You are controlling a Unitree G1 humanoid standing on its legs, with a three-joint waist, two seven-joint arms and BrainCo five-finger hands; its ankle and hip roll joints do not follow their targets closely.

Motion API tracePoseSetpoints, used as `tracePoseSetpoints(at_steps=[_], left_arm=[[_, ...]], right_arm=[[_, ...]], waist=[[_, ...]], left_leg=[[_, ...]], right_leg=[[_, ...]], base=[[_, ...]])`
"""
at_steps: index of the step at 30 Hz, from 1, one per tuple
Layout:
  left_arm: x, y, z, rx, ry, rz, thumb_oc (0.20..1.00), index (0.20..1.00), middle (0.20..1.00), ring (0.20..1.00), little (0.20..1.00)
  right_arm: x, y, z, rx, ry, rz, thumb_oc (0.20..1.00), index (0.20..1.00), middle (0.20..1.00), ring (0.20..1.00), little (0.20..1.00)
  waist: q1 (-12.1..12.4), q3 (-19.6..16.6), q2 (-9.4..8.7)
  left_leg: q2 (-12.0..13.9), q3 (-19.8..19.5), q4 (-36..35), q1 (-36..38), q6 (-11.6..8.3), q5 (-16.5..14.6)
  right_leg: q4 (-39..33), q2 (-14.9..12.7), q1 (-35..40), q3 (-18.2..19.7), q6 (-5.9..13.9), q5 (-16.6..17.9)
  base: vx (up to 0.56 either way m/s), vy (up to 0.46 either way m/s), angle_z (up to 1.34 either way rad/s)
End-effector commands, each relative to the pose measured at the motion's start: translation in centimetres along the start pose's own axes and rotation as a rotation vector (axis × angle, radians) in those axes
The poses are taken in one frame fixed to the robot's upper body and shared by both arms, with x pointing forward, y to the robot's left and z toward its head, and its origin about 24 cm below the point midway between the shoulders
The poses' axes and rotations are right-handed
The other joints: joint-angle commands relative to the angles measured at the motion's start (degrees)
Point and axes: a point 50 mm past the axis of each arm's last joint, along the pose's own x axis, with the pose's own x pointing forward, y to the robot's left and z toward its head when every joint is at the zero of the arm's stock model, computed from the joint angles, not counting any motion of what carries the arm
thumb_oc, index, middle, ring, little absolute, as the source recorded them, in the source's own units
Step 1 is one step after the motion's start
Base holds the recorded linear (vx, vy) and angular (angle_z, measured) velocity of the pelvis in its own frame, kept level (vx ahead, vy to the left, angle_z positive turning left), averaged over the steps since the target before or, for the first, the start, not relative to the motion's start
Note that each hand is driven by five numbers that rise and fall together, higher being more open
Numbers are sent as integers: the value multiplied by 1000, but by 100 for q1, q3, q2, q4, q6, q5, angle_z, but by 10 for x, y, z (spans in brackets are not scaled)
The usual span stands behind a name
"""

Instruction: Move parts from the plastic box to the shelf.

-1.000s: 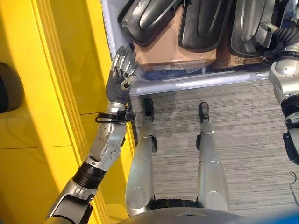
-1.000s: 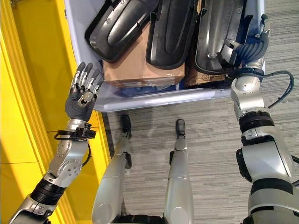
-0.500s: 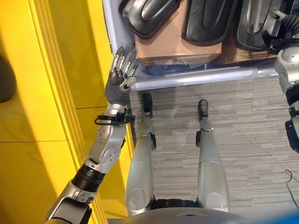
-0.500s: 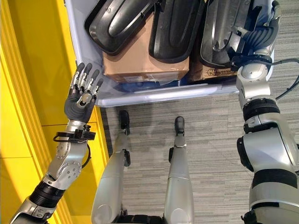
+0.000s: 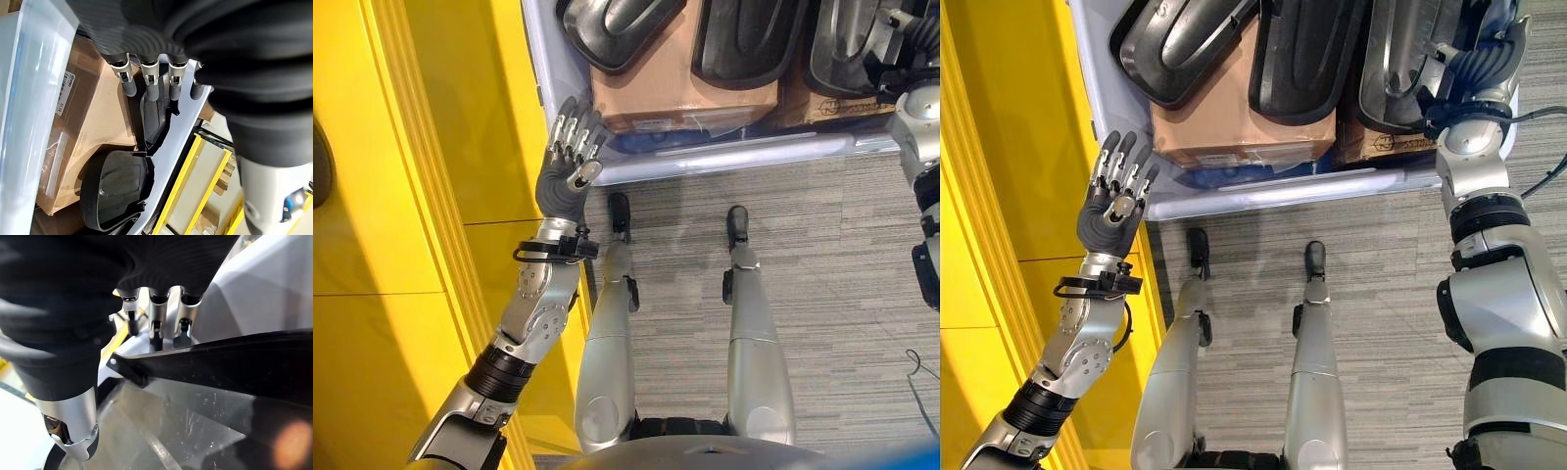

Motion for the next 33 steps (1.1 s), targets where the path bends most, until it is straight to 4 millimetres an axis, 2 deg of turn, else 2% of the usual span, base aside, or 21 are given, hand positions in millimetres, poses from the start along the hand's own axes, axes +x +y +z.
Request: tracePoseSetpoints(at_steps=[1, 9, 22, 33], left_arm=[[2, -13, 27, -9, -146, -72, 1000, 1000, 1000, 1000, 1000], [2, -14, 28, -13, -154, -65, 1000, 1000, 1000, 1000, 1000], [1, -11, 27, -19, -157, -49, 1000, 1000, 1000, 1000, 1000], [0, -12, 27, -28, -155, -51, 1000, 1000, 1000, 1000, 1000]], right_arm=[[-23, 30, -25, -130, 34, 167, 1000, 1000, 1000, 1000, 1000], [-27, 40, -20, -176, -19, 204, 1000, 1000, 1000, 1000, 1000], [-30, 41, -22, -221, -39, 217, 1000, 1000, 1000, 1000, 1000], [-25, 30, -30, -152, 38, 144, 1000, 1000, 1000, 1000, 1000]], waist=[[237, -87, -128], [239, -87, -149], [237, -87, -159], [247, -87, -126]], left_leg=[[72, -73, 425, 556, -73, -1273], [45, -91, 440, 532, -57, -1273], [15, -101, 496, 501, -43, -1293], [18, -98, 479, 523, -39, -1293]], right_leg=[[-827, 124, 483, -271, -263, 175], [-851, 106, 480, -263, -263, 206], [-873, 96, 498, -258, -267, 211], [-860, 108, 486, -264, -278, 207]], base=[[0, 0, 0], [0, 0, 0], [-2, 1, 0], [0, 0, 0]])
